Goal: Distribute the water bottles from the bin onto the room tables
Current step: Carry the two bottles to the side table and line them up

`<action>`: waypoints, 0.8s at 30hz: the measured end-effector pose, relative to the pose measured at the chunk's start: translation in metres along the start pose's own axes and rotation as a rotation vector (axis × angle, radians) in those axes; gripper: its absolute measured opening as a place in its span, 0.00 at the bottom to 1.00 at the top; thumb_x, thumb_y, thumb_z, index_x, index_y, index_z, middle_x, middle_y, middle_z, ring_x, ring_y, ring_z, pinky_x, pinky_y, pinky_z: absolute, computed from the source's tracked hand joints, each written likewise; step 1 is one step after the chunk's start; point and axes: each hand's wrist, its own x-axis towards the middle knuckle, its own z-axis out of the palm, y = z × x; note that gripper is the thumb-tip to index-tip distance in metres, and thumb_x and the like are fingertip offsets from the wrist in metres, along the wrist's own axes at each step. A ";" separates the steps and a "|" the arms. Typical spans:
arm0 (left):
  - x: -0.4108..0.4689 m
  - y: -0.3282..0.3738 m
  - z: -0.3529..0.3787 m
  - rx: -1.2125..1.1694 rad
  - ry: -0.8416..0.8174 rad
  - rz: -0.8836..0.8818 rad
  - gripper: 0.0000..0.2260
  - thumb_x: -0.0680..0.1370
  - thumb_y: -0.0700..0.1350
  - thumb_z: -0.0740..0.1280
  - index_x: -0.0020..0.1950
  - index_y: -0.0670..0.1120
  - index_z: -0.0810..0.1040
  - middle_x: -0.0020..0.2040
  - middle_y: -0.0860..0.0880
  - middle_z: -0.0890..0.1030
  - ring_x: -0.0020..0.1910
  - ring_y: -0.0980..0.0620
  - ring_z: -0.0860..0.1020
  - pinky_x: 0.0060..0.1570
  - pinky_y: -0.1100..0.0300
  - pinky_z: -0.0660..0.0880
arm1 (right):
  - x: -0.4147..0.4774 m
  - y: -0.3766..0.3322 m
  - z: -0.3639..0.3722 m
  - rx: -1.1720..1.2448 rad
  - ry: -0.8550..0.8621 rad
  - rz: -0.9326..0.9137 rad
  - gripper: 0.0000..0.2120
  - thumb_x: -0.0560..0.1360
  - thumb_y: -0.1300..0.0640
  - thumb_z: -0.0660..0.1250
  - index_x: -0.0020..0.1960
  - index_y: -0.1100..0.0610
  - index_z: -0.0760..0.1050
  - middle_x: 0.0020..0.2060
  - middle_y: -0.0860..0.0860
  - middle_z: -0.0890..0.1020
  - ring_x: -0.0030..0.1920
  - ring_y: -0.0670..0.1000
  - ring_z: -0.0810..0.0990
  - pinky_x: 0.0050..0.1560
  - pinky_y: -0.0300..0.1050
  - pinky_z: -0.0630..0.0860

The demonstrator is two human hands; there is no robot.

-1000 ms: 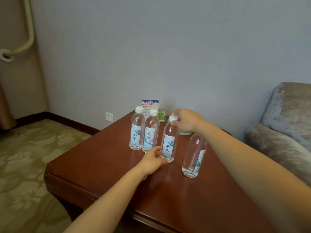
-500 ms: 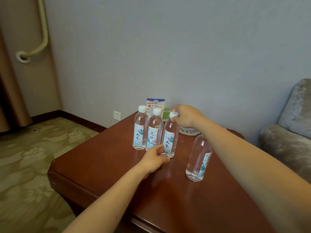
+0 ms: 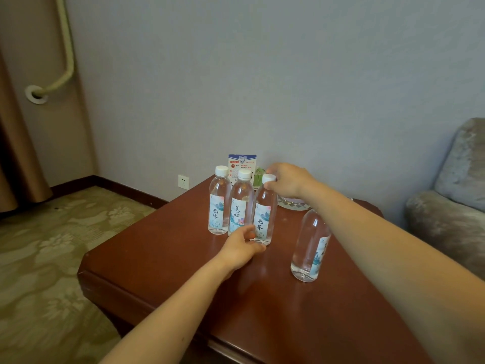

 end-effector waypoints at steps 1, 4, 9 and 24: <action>0.000 0.000 0.000 -0.006 0.003 -0.001 0.29 0.75 0.38 0.71 0.75 0.46 0.66 0.65 0.48 0.75 0.58 0.52 0.77 0.62 0.56 0.75 | -0.001 0.000 -0.001 0.017 -0.012 0.005 0.23 0.78 0.48 0.67 0.71 0.51 0.69 0.66 0.52 0.77 0.67 0.58 0.73 0.72 0.60 0.64; -0.004 0.002 0.001 -0.045 -0.007 0.002 0.25 0.76 0.38 0.70 0.72 0.47 0.69 0.61 0.48 0.76 0.53 0.52 0.77 0.54 0.58 0.77 | -0.010 0.001 -0.005 0.052 -0.050 -0.002 0.29 0.78 0.48 0.67 0.76 0.53 0.64 0.70 0.53 0.74 0.69 0.57 0.73 0.70 0.57 0.67; -0.015 0.004 0.010 -0.049 -0.074 0.033 0.19 0.76 0.36 0.69 0.67 0.44 0.74 0.55 0.47 0.79 0.49 0.53 0.78 0.44 0.63 0.77 | -0.034 0.007 -0.024 0.049 -0.026 0.000 0.20 0.78 0.50 0.67 0.68 0.55 0.74 0.63 0.53 0.79 0.61 0.55 0.78 0.63 0.50 0.74; -0.039 0.021 0.048 0.016 -0.187 0.130 0.18 0.77 0.35 0.67 0.66 0.44 0.72 0.47 0.52 0.80 0.45 0.54 0.79 0.40 0.63 0.76 | -0.096 0.065 -0.038 0.457 -0.083 0.106 0.17 0.81 0.60 0.64 0.69 0.57 0.73 0.64 0.54 0.76 0.63 0.55 0.78 0.56 0.49 0.79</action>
